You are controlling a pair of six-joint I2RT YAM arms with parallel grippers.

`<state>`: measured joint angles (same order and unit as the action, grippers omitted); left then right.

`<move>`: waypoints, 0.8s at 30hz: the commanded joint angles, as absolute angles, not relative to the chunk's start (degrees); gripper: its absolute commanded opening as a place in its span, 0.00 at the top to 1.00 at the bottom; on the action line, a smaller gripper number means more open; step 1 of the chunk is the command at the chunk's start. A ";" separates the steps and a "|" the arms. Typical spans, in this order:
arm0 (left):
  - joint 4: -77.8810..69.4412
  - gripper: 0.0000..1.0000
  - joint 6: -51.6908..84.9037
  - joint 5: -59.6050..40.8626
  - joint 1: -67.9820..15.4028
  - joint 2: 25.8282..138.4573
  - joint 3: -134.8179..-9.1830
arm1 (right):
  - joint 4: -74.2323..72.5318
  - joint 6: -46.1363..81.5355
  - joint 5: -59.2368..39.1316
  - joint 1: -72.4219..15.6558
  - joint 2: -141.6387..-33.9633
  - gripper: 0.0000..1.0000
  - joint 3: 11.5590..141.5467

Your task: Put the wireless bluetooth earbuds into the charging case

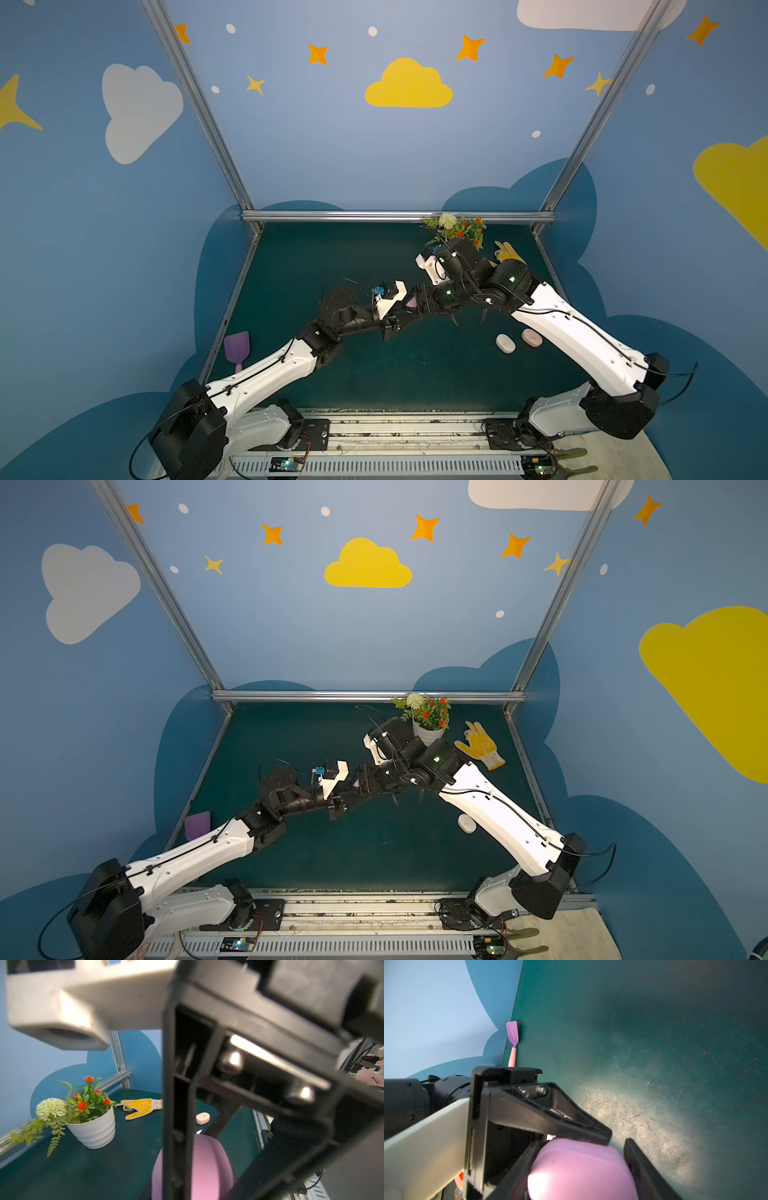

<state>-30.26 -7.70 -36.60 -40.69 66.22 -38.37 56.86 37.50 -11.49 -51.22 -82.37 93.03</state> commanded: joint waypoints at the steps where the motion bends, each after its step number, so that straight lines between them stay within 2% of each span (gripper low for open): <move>1: -30.73 0.82 -8.01 -36.64 -40.93 66.91 -40.00 | 57.01 37.92 -10.45 -51.17 -80.30 0.54 91.95; 3: -29.64 0.63 -7.83 -36.19 -41.04 67.06 -40.29 | 56.71 37.97 -9.30 -50.73 -79.15 0.56 90.52; 6: -26.06 0.26 -7.99 -34.54 -41.07 66.68 -39.74 | 55.80 37.65 -7.13 -48.75 -76.69 0.57 86.39; 7: -24.77 0.08 -7.62 -33.07 -41.11 66.29 -39.13 | 55.29 37.45 -5.80 -47.89 -75.50 0.57 84.29; 8: -23.91 0.00 -6.69 -31.48 -41.18 65.78 -38.25 | 54.64 37.31 -5.00 -47.09 -74.53 0.57 82.11; 13: -16.09 0.00 -3.42 -23.40 -41.17 61.52 -33.88 | 48.43 35.82 0.77 -41.38 -69.37 0.57 66.65; 17: -11.79 0.00 -2.20 -21.08 -41.30 58.77 -31.47 | 38.99 34.03 3.78 -36.68 -68.50 0.57 53.81; 19: -11.98 0.00 -1.20 -19.88 -41.32 57.47 -30.44 | 34.49 32.65 5.71 -34.86 -70.24 0.57 48.84; 24: -10.37 0.00 -0.23 -13.51 -41.31 55.71 -29.93 | 31.77 30.94 10.00 -33.00 -77.28 0.56 45.64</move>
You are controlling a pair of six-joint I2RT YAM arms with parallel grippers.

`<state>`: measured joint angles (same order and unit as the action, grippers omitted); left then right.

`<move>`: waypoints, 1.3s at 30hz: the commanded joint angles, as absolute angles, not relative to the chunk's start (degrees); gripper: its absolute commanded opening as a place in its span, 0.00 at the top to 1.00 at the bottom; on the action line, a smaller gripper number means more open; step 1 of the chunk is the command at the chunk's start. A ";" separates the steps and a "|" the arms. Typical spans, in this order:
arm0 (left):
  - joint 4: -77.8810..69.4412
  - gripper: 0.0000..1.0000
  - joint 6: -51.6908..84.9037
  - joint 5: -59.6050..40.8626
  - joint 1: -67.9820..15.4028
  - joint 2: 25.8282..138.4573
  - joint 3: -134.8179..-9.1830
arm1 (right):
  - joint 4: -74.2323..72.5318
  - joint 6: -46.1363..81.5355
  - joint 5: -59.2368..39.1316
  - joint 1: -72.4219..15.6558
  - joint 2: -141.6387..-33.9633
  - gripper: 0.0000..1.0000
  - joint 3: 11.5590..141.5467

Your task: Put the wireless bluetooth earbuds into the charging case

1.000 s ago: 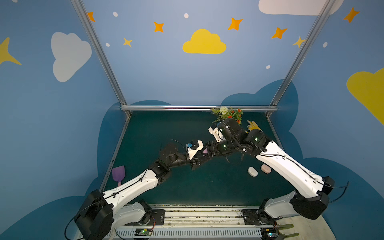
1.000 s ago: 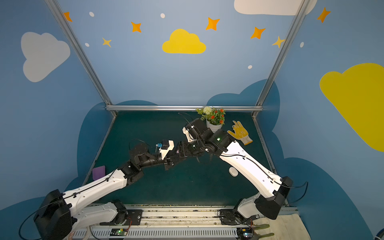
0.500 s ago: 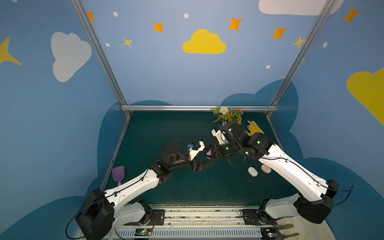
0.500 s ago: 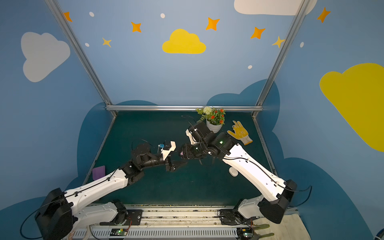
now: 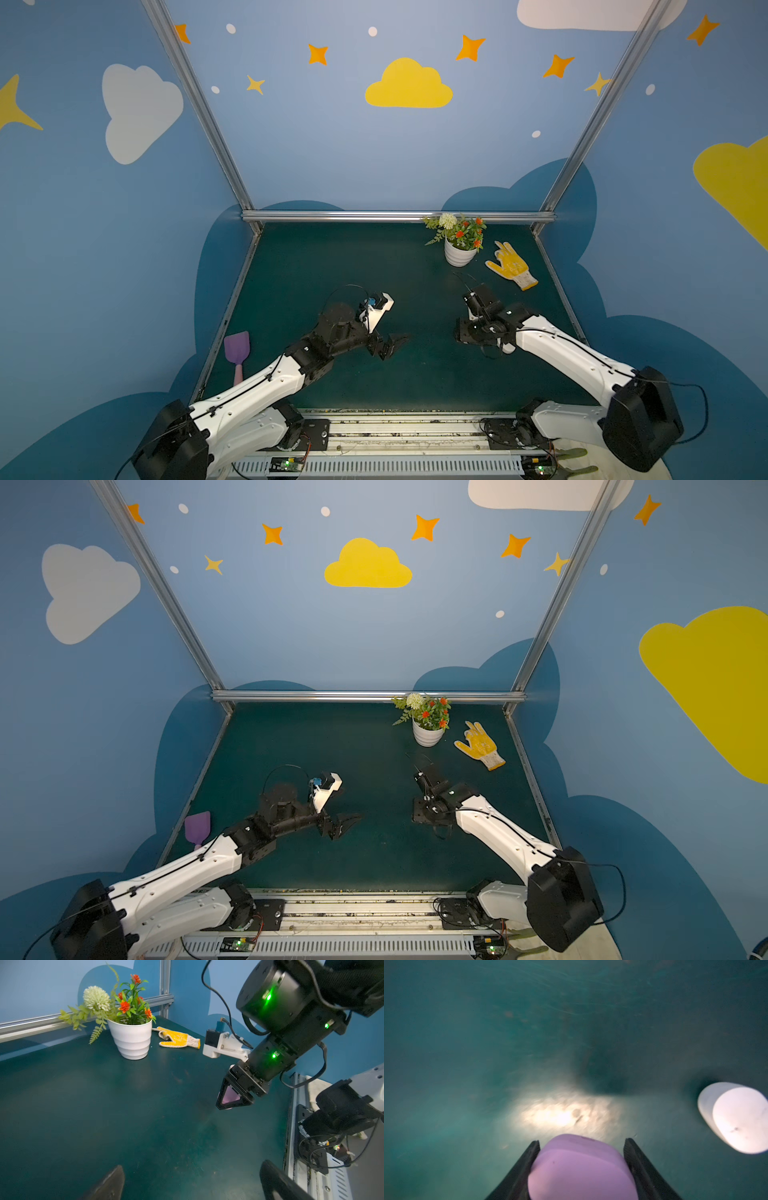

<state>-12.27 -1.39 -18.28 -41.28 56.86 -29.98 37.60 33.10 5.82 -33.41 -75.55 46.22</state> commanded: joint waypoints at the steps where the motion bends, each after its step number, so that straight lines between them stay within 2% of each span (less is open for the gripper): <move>1: -9.84 0.00 0.00 -12.62 -41.31 55.57 -29.97 | 30.48 30.97 9.85 -32.74 -78.28 0.56 44.67; 3: -8.57 0.00 0.19 -9.23 -41.31 55.43 -30.35 | 28.98 31.61 9.36 -32.28 -80.04 0.56 43.61; 7: -7.97 0.00 0.00 -8.46 -41.27 54.67 -30.46 | 28.17 32.69 8.79 -32.21 -82.07 0.54 42.57; 13: -7.98 0.00 1.74 -2.93 -41.14 54.76 -30.62 | 26.91 33.83 7.56 -32.11 -84.80 0.46 40.94; 21: -0.73 0.00 4.55 9.10 -36.03 56.07 -32.81 | 29.61 31.62 9.26 -32.00 -78.50 0.16 41.12; 27: -0.11 0.00 7.06 15.78 -26.26 54.70 -30.10 | 31.30 26.85 11.86 -30.53 -71.37 0.04 42.98; 34: -11.82 0.00 3.19 17.21 -17.36 54.44 -24.01 | 21.03 15.41 14.98 -22.21 -66.43 0.04 41.54; 39: -18.99 0.00 3.82 12.95 -8.01 57.71 -21.78 | 9.17 10.59 14.78 -13.26 -64.77 0.04 38.63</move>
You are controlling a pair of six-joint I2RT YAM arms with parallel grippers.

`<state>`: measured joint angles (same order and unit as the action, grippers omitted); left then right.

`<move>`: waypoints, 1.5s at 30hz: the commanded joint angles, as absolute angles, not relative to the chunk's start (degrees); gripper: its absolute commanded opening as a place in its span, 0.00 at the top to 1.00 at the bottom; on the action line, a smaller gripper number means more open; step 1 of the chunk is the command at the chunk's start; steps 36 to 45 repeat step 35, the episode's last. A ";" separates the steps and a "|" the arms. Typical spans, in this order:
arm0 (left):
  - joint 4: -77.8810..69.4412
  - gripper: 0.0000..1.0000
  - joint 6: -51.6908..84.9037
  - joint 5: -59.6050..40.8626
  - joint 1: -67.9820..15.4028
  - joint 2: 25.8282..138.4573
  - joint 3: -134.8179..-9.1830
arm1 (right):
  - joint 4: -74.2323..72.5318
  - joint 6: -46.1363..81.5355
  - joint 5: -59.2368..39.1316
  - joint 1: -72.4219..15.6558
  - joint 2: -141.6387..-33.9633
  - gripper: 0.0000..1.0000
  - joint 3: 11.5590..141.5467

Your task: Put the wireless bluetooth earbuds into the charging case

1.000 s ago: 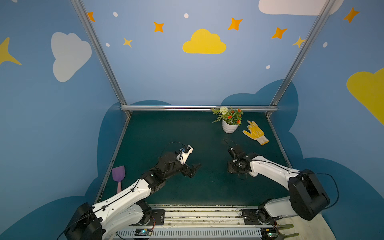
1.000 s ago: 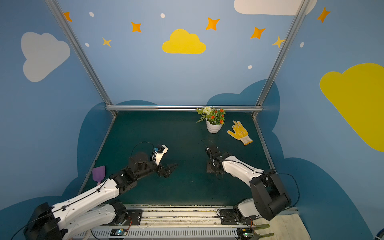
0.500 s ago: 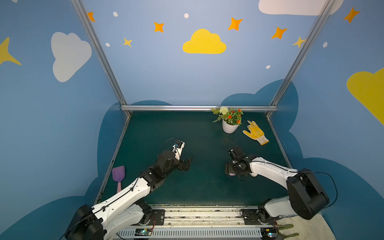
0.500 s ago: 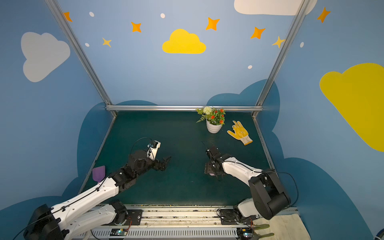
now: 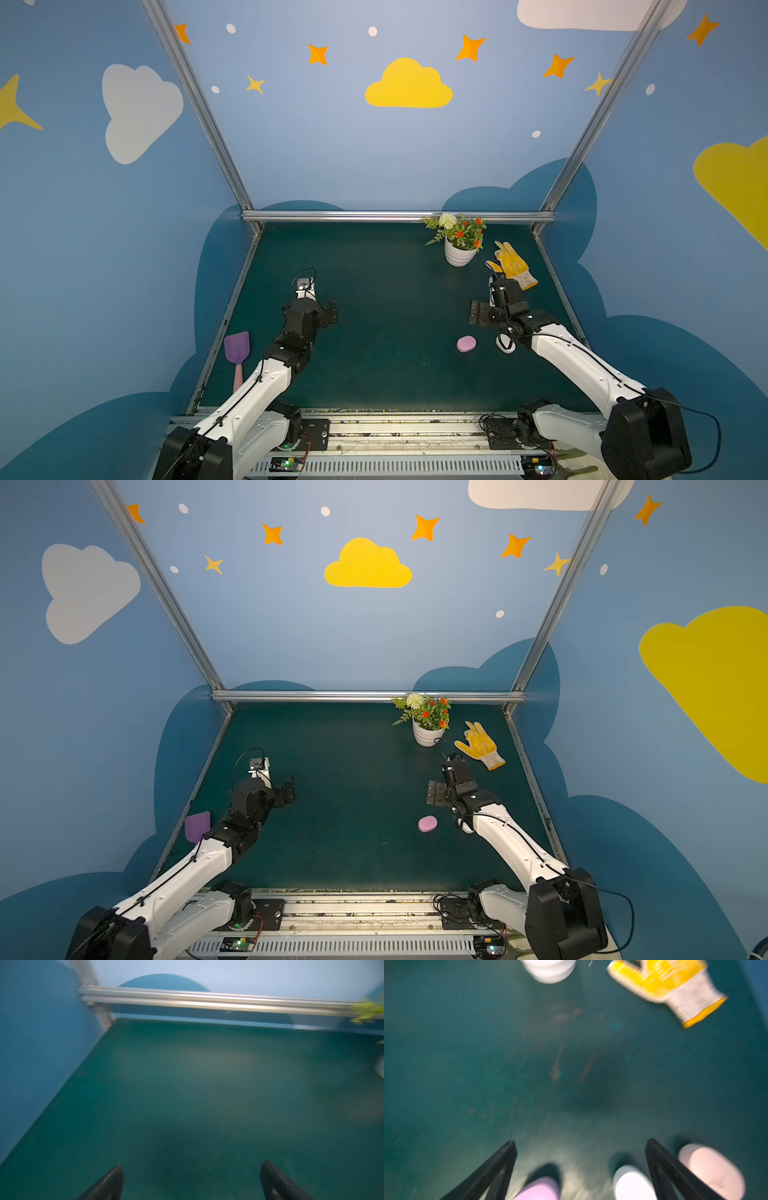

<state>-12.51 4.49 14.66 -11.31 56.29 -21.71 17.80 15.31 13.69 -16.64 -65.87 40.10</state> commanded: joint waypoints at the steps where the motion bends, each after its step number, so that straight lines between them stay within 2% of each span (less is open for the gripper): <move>1: -19.90 0.00 2.94 12.28 -7.27 58.69 -21.80 | 6.58 9.70 16.62 -12.38 -64.71 0.04 36.19; 5: -26.84 0.00 -0.80 11.64 -6.16 65.01 -21.41 | -4.96 6.59 14.14 -7.26 -65.45 0.04 31.39; 14: -39.48 0.00 -3.64 8.39 -5.25 77.65 -21.30 | -32.29 -0.17 11.61 -6.77 -77.11 0.04 25.05; 21: -45.08 0.00 -1.91 5.82 -2.85 83.27 -20.56 | -46.63 -1.76 7.65 -6.15 -85.22 0.04 22.53; 26: -46.20 0.00 -1.40 6.05 -2.50 85.64 -21.12 | -45.79 0.40 11.71 -5.61 -85.79 0.04 23.05; 45: -44.50 0.00 -0.61 5.72 -1.67 85.92 -22.14 | -48.69 0.04 12.66 -6.10 -86.78 0.05 21.71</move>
